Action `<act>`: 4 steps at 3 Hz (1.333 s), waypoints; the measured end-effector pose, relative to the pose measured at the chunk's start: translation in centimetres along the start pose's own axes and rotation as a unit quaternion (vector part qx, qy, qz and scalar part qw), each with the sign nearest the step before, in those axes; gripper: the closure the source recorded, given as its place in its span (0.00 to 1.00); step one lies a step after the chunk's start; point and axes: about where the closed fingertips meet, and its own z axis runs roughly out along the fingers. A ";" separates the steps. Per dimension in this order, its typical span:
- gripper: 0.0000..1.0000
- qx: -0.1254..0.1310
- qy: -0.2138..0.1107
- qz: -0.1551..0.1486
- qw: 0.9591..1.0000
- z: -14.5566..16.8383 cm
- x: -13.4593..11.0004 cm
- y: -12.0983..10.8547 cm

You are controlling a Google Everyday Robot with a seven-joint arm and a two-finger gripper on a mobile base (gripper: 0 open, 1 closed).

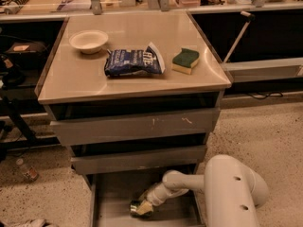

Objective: Pick green can from bottom drawer and place on counter

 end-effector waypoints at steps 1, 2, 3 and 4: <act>1.00 -0.004 -0.006 0.006 1.000 0.1 0.0 0.1; 1.00 -0.007 -0.041 0.026 0.999 -1.2 -0.5 0.0; 1.00 -0.014 -0.060 0.051 0.997 -4.4 -1.4 0.6; 1.00 -0.011 -0.062 0.083 0.995 -9.0 -3.1 1.8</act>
Offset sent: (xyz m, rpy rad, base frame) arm 0.0123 -0.0198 0.0321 0.1639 0.0469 -0.1263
